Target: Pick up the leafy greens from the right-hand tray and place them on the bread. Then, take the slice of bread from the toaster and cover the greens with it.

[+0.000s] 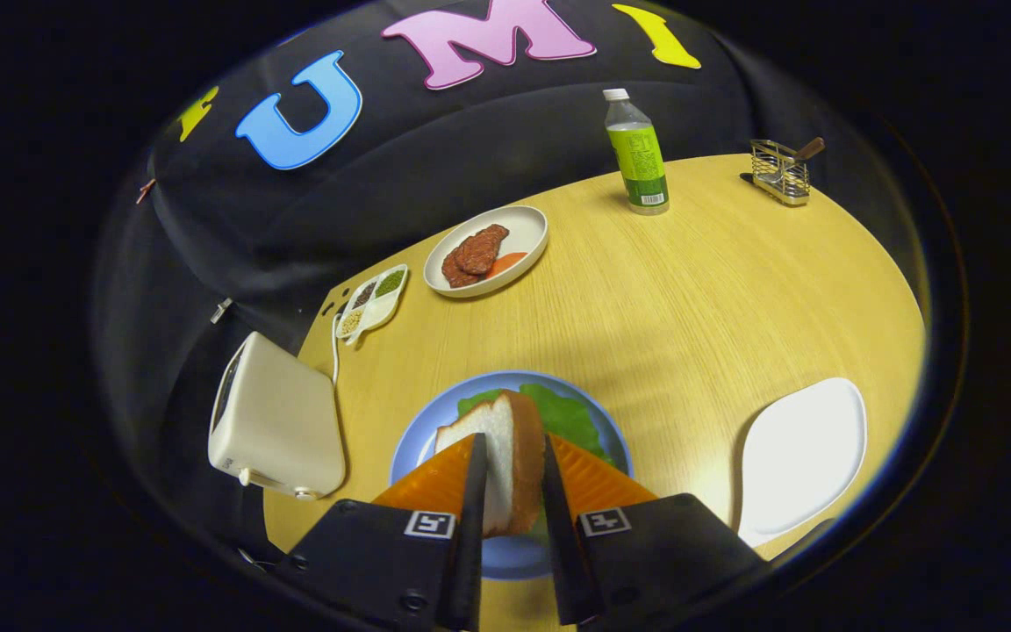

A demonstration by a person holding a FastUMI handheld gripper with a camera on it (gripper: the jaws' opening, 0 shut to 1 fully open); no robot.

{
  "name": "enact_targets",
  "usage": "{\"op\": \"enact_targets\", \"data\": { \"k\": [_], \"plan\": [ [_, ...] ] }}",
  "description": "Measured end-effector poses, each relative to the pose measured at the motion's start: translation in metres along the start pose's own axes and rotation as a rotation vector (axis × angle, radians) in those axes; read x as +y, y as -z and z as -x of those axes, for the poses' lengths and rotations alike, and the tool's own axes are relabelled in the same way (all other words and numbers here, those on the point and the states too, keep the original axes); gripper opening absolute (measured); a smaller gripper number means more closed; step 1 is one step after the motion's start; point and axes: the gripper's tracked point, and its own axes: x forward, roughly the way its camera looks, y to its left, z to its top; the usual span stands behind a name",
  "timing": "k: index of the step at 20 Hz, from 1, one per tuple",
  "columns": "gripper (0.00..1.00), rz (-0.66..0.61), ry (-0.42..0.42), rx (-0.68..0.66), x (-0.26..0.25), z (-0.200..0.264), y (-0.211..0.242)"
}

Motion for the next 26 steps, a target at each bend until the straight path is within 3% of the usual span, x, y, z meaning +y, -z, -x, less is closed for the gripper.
{"op": "enact_targets", "data": {
  "k": [1,6,12,19,26],
  "plan": [
    [0.44,0.005,0.011,0.006,-0.004,0.000,0.002],
    [0.50,0.018,0.039,0.017,-0.029,0.004,0.002],
    [0.74,0.113,0.074,-0.017,-0.055,0.028,-0.017],
    [0.99,0.277,0.007,-0.185,-0.016,0.095,-0.085],
    [0.99,0.316,-0.143,-0.319,0.042,0.176,-0.122]
  ]
}}
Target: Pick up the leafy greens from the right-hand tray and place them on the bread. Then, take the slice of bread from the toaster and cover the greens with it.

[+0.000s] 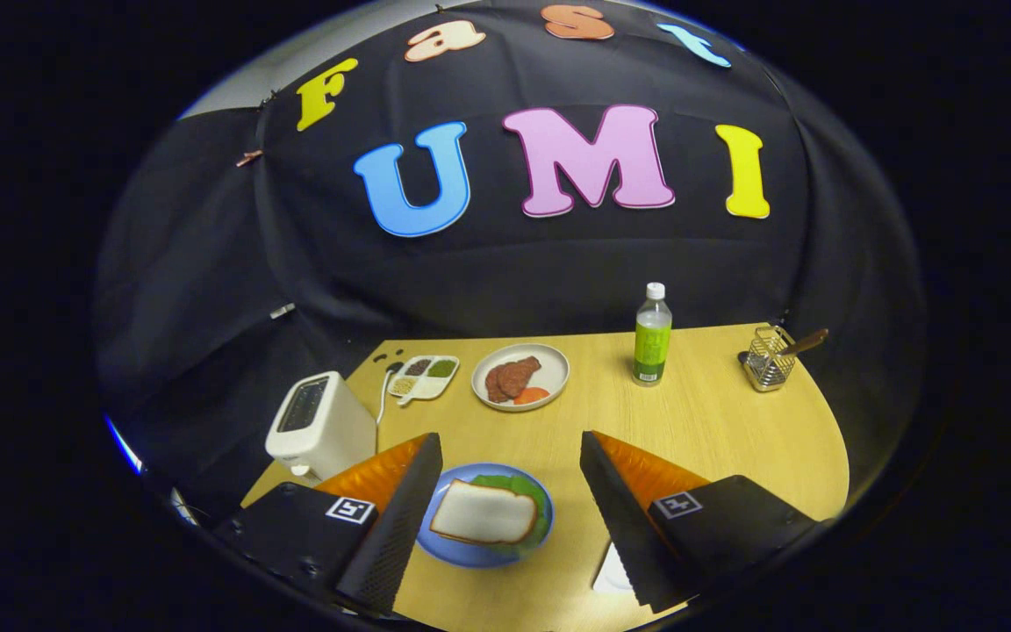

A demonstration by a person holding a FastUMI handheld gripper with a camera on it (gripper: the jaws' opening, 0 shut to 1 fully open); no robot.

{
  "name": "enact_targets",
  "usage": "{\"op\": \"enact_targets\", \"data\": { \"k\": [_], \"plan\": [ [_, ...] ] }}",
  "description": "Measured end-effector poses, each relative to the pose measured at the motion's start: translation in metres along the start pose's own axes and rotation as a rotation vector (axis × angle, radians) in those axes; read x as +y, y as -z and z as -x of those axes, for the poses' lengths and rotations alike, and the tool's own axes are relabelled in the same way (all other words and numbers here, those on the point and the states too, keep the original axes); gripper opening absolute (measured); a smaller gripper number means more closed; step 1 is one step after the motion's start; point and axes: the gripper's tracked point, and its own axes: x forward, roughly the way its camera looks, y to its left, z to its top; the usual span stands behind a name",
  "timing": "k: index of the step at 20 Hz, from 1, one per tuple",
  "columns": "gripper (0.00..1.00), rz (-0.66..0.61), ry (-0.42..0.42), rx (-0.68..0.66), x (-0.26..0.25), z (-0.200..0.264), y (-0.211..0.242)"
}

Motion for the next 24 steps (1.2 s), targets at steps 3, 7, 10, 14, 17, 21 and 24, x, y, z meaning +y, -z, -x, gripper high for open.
{"op": "enact_targets", "data": {
  "k": [3,7,10,14,17,21,24],
  "plan": [
    [0.99,0.023,-0.037,-0.049,0.014,0.024,-0.016],
    [0.98,0.061,-0.066,-0.114,0.027,0.054,-0.031],
    [0.99,0.078,-0.078,-0.148,0.037,0.069,-0.042],
    [0.99,0.070,-0.073,-0.167,0.047,0.078,-0.056],
    [0.99,0.066,-0.049,-0.184,0.047,0.080,-0.069],
    [0.99,0.085,-0.021,-0.192,0.044,0.085,-0.076],
    [0.99,0.091,-0.021,-0.199,0.045,0.088,-0.081]
  ]
}}
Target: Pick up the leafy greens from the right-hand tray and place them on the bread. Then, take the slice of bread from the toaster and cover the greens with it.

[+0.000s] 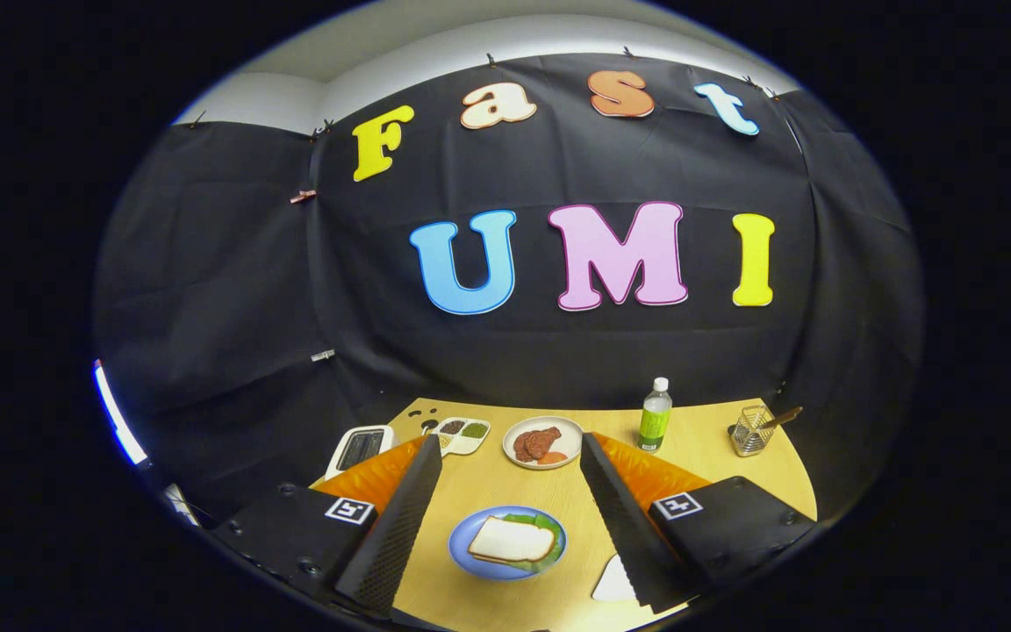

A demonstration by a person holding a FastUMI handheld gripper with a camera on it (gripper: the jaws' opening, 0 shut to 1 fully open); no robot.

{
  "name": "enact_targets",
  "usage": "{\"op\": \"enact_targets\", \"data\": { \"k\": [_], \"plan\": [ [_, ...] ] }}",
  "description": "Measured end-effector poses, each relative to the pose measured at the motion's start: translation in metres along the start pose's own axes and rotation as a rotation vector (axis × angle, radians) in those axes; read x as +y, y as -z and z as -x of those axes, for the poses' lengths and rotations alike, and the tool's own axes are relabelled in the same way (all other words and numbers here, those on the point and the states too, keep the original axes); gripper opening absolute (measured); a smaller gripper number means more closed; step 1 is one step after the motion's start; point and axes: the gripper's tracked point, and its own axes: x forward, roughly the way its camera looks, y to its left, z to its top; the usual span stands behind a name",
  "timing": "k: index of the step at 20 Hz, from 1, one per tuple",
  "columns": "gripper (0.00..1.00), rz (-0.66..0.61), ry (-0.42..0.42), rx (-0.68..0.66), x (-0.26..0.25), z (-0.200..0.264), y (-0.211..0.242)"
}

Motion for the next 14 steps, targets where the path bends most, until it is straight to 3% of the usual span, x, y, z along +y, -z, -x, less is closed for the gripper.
{"op": "enact_targets", "data": {
  "k": [14],
  "plan": [
    [0.99,0.041,0.008,-0.010,0.001,0.011,-0.019]
  ]
}}
